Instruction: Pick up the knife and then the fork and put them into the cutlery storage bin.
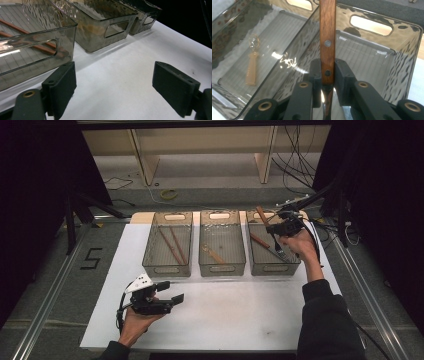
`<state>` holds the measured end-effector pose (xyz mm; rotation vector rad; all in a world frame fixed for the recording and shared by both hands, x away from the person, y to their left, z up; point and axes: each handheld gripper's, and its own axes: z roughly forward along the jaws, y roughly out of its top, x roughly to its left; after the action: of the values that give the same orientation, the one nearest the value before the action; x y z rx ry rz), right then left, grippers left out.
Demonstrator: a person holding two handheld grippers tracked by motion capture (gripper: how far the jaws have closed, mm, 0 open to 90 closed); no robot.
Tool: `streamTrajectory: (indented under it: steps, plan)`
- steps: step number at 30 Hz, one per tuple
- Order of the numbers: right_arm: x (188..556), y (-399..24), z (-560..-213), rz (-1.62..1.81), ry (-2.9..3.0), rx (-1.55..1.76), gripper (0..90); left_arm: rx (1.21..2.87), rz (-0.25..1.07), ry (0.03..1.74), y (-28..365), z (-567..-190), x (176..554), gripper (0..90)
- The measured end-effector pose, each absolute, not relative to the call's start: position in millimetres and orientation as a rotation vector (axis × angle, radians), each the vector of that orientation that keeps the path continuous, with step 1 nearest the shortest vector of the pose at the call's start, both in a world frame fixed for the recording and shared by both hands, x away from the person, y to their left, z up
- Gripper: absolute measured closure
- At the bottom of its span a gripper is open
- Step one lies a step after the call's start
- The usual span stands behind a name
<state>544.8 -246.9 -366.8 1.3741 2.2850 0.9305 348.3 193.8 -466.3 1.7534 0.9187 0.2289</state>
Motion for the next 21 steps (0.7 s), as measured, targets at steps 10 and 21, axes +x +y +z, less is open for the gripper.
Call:
streamTrajectory:
  steps: [10,21]
  plan:
    - [551,-244,-377,0.901,2.27,1.419,77.6,1.755,0.229,0.918,194,-466,348,18.7]
    - [552,-240,-393,0.872,2.307,1.442,77.4,1.755,0.228,0.918,194,-466,348,18.6]
